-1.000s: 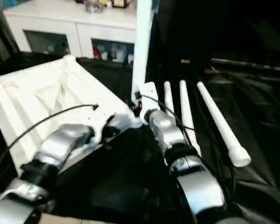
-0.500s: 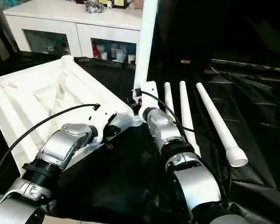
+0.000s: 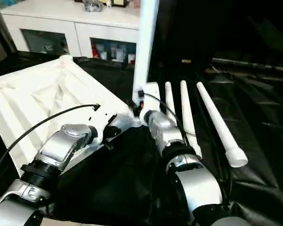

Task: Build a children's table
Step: Insert table leg to table base

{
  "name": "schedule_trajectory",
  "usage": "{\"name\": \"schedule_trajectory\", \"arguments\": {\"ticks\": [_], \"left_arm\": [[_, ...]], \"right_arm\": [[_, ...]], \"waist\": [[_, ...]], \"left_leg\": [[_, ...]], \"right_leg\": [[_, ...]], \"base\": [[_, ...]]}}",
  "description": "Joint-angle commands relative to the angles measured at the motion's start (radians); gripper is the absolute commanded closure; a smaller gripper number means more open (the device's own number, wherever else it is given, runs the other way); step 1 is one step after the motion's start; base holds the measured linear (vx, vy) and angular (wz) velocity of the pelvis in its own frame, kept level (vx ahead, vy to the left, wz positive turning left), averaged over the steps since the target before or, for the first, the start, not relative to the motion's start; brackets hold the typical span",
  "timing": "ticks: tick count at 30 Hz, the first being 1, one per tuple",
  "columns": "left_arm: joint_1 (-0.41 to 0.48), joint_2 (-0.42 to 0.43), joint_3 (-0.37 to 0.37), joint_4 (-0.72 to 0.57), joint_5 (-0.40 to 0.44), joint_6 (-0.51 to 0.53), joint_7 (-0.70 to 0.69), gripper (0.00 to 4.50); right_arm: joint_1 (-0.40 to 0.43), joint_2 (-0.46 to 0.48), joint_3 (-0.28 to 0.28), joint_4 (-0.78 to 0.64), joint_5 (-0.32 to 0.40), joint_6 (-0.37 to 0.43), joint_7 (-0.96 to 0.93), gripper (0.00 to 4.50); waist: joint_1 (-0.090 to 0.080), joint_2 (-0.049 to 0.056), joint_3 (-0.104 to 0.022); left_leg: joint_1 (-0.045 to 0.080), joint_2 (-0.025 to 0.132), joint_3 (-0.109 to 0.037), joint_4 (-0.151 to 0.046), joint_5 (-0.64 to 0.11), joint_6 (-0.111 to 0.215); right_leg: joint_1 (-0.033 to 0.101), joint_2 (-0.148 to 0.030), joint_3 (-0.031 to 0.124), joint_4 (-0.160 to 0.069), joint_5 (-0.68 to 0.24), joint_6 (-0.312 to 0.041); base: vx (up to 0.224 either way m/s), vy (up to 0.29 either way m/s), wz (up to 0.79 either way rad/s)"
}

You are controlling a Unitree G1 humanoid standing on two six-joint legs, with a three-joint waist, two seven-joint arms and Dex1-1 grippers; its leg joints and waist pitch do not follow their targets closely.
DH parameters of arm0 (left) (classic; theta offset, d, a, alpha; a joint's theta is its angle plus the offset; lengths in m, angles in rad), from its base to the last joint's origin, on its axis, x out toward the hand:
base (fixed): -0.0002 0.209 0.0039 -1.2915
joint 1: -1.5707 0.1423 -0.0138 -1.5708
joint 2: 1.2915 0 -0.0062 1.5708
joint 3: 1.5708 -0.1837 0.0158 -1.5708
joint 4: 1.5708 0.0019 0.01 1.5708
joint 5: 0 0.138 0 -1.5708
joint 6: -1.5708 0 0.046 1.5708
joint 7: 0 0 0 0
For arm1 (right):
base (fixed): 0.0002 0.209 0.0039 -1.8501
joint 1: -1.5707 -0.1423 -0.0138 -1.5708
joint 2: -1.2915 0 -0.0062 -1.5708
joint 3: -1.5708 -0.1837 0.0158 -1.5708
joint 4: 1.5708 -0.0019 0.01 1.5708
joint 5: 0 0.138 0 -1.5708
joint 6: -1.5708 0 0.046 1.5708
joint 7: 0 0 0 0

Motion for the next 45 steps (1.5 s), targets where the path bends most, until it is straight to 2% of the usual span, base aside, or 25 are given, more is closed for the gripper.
{"name": "schedule_trajectory", "arguments": {"ticks": [1,5,7,12,15,18,21,25,27,29,30,31,33,36,40,41,42,45], "left_arm": [[0.002,0.021,0.002,0.013,0.024,0.001,0.019,4.5],[0.002,0.028,0.001,0.013,0.021,-0.004,0.013,4.5],[0.0,0.031,0.0,0.016,0.02,-0.008,0.01,4.5],[-0.003,0.038,-0.004,0.021,0.018,-0.022,0.001,4.5],[0.005,0.049,-0.016,0.012,0.016,-0.046,-0.027,4.5],[0.016,0.063,-0.026,-0.005,0.01,-0.069,-0.062,4.5],[0.043,0.09,-0.039,-0.04,-0.011,-0.121,-0.135,4.5],[0.065,0.12,-0.048,-0.064,-0.024,-0.172,-0.191,4.5],[0.075,0.138,-0.053,-0.076,-0.031,-0.183,-0.22,4.5],[0.09,0.163,-0.059,-0.093,-0.041,-0.22,-0.269,4.5],[0.099,0.179,-0.06,-0.106,-0.049,-0.235,-0.298,4.5],[0.107,0.193,-0.059,-0.119,-0.058,-0.25,-0.325,4.5],[0.133,0.228,-0.055,-0.166,-0.09,-0.287,-0.398,4.5],[0.145,0.249,-0.056,-0.191,-0.103,-0.293,-0.435,4.5],[0.161,0.274,-0.059,-0.202,-0.106,-0.308,-0.46,4.5],[0.163,0.276,-0.059,-0.202,-0.107,-0.311,-0.461,4.5],[0.169,0.279,-0.059,-0.206,-0.109,-0.312,-0.465,4.5],[0.176,0.283,-0.057,-0.209,-0.11,-0.319,-0.477,4.5]], "right_arm": [[0.037,0.024,0.003,0.059,0.004,0.054,0.051,1.37],[0.028,0.019,-0.018,0.051,0.02,0.044,0.083,1.11],[0.024,0.015,-0.023,0.048,0.026,0.036,0.096,0.84],[0.019,0.0,-0.032,0.044,0.016,0.01,0.109,0.4],[0.021,-0.018,-0.018,0.031,-0.002,-0.001,0.153,0.4],[0.025,-0.039,0.011,0.015,-0.02,-0.008,0.2,0.4],[0.041,-0.083,0.049,-0.021,-0.043,-0.012,0.313,0.4],[0.065,-0.126,0.086,-0.062,-0.063,-0.018,0.427,0.4],[0.081,-0.147,0.104,-0.088,-0.069,-0.016,0.486,0.4],[0.102,-0.176,0.126,-0.124,-0.071,-0.013,0.56,0.4],[0.117,-0.192,0.136,-0.151,-0.067,-0.01,0.604,0.4],[0.132,-0.208,0.144,-0.183,-0.061,-0.005,0.648,0.4],[0.176,-0.25,0.164,-0.279,-0.039,0.021,0.759,0.4],[0.206,-0.275,0.182,-0.344,-0.029,0.033,0.815,0.4],[0.252,-0.305,0.199,-0.429,-0.023,0.029,0.863,0.4],[0.26,-0.31,0.202,-0.443,-0.022,0.028,0.871,0.4],[0.27,-0.314,0.204,-0.456,-0.02,0.024,0.879,0.4],[0.292,-0.32,0.204,-0.499,-0.012,0.048,0.896,0.4]], "waist": [[0.007,0.013,-0.036],[0.009,0.015,-0.038],[0.01,0.017,-0.04],[0.009,0.021,-0.038],[0.009,0.022,-0.038],[0.009,0.023,-0.042],[0.009,0.022,-0.047],[0.016,0.02,-0.057],[0.021,0.021,-0.059],[0.023,0.021,-0.055],[0.027,0.018,-0.054],[0.032,0.019,-0.054],[0.04,0.018,-0.053],[0.047,0.018,-0.054],[0.056,0.02,-0.05],[0.058,0.02,-0.049],[0.06,0.015,-0.049],[0.057,0.014,-0.048]], "left_leg": [[-0.003,0.062,-0.026,-0.086,-0.277,0.003],[-0.002,0.062,-0.022,-0.082,-0.226,0.021],[-0.003,0.063,-0.021,-0.081,-0.191,0.03],[-0.003,0.064,-0.02,-0.08,-0.183,0.035],[-0.002,0.065,-0.021,-0.08,-0.195,0.029],[-0.005,0.064,-0.02,-0.076,-0.163,0.038],[-0.006,0.062,-0.017,-0.067,-0.091,0.069],[-0.009,0.06,-0.014,-0.051,0.001,0.129],[-0.011,0.062,-0.015,-0.045,0.037,0.16],[-0.012,0.063,-0.013,-0.046,0.015,0.168],[-0.012,0.066,-0.011,-0.047,-0.006,0.162],[-0.011,0.068,-0.012,-0.047,-0.014,0.156],[-0.01,0.071,-0.01,-0.046,-0.016,0.152],[-0.009,0.071,-0.01,-0.044,-0.008,0.149],[-0.008,0.074,-0.011,-0.048,-0.051,0.116],[-0.006,0.072,-0.01,-0.049,-0.069,0.102],[-0.006,0.071,-0.009,-0.049,-0.073,0.093],[-0.01,0.068,-0.011,-0.05,-0.078,0.079]], "right_leg": [[0.027,-0.097,0.055,-0.089,-0.243,-0.191],[0.03,-0.098,0.054,-0.085,-0.192,-0.211],[0.035,-0.097,0.052,-0.08,-0.134,-0.228],[0.037,-0.097,0.05,-0.079,-0.12,-0.246],[0.038,-0.098,0.05,-0.08,-0.143,-0.244],[0.041,-0.096,0.05,-0.074,-0.089,-0.253],[0.047,-0.096,0.048,-0.06,0.037,-0.279],[0.05,-0.093,0.043,-0.042,0.197,-0.311],[0.047,-0.092,0.04,-0.035,0.254,-0.32],[0.045,-0.092,0.037,-0.038,0.219,-0.325],[0.047,-0.093,0.037,-0.04,0.182,-0.318],[0.047,-0.092,0.036,-0.04,0.158,-0.313],[0.045,-0.09,0.035,-0.039,0.146,-0.304],[0.041,-0.088,0.034,-0.036,0.145,-0.301],[0.038,-0.091,0.036,-0.042,0.068,-0.285],[0.036,-0.09,0.036,-0.045,0.045,-0.28],[0.038,-0.091,0.038,-0.045,0.036,-0.272],[0.039,-0.091,0.039,-0.046,0.017,-0.26]], "base": [[0.0,0.0,0.0],[0.0,0.0,0.0],[0.0,0.0,0.0],[0.0,0.0,0.0],[0.0,0.0,0.0],[0.0,0.0,0.0],[0.0,0.0,0.0],[0.0,0.0,0.0],[0.0,0.0,0.0],[0.0,0.0,0.0],[0.0,0.0,0.0],[0.0,0.0,0.0],[0.0,0.0,0.0],[0.0,0.0,0.0],[0.0,0.0,0.0],[0.0,0.0,0.0],[0.0,0.0,0.0],[0.0,0.0,0.0]]}}
